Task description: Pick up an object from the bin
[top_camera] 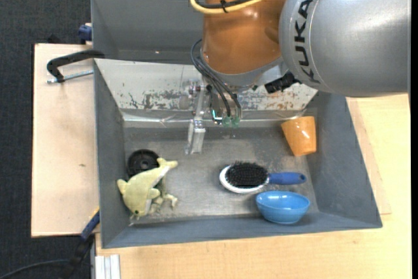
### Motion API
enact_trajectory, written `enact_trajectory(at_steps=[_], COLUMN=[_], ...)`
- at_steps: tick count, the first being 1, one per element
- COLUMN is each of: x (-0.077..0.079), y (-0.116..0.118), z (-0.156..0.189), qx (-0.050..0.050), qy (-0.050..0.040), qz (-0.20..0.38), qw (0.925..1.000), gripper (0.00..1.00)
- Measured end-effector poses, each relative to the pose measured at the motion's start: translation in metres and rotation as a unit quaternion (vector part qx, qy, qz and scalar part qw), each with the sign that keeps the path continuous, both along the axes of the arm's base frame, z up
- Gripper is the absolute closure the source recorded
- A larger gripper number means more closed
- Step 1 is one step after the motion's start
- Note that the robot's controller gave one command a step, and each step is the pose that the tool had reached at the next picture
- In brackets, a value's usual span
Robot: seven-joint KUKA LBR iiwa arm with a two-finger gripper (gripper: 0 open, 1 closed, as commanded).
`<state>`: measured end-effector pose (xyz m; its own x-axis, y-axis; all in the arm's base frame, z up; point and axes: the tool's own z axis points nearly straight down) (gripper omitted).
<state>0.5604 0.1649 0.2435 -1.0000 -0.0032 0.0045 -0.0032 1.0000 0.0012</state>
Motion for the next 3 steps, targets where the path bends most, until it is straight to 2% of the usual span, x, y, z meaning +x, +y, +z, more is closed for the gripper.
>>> enact_trajectory(at_steps=[1,2,3], x=[-0.060,-0.016,-0.014], y=[0.036,0.066,0.065], z=[-0.084,-0.171,-0.164], qx=[-0.001,-0.001,0.000], qy=[0.0026,-0.0071,-0.0094], qz=[-0.035,-0.025,-0.025], qw=[0.9994,0.9997,0.9996], gripper=[0.00,0.00,1.00])
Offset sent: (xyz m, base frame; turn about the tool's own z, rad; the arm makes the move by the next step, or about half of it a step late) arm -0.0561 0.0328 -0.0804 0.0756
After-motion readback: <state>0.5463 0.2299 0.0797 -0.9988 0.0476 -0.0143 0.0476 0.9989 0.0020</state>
